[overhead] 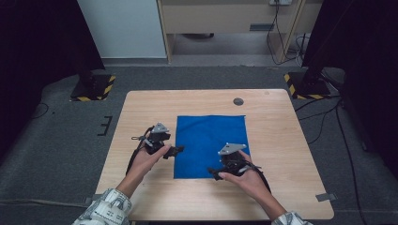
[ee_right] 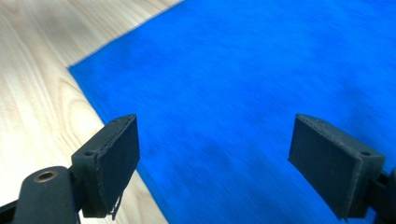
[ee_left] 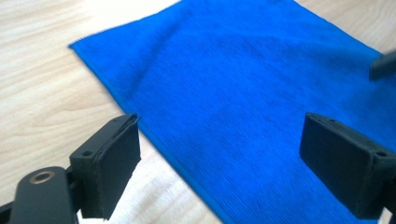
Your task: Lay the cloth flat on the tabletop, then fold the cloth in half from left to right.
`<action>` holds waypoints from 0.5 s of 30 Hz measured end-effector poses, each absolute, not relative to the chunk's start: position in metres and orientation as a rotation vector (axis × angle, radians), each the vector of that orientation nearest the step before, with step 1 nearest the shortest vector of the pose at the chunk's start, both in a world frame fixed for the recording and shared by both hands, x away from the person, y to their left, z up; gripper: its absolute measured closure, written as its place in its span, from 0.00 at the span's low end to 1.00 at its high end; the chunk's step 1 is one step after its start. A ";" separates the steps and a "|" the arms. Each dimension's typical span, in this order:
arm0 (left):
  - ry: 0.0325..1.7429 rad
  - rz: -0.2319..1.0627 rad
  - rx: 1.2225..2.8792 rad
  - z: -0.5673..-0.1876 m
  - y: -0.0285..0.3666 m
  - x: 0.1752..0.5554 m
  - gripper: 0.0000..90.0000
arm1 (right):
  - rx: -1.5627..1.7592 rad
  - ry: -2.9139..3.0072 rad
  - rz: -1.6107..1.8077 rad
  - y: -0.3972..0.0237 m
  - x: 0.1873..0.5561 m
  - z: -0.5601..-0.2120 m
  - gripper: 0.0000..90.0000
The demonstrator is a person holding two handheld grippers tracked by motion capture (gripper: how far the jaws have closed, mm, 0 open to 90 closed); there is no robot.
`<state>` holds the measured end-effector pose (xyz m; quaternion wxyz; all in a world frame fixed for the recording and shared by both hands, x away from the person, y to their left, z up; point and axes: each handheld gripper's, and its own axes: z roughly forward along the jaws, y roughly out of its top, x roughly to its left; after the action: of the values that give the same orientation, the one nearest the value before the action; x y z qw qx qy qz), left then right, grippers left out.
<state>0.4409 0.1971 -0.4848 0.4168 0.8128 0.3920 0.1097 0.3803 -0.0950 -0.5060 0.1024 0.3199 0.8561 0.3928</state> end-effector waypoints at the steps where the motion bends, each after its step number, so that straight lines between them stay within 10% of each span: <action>1: 0.992 0.276 2.024 -0.485 0.197 0.442 0.13 | 0.934 2.533 1.158 -0.088 0.381 -0.505 0.19; 15: 1.015 0.301 1.996 -0.478 0.203 0.464 0.12 | 0.821 2.611 1.156 -0.014 0.382 -0.509 0.34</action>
<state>0.4644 0.2029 -0.4775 0.4270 0.7987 0.4064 0.1206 0.3821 -0.0143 -0.5092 0.0849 0.2753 0.8756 0.3878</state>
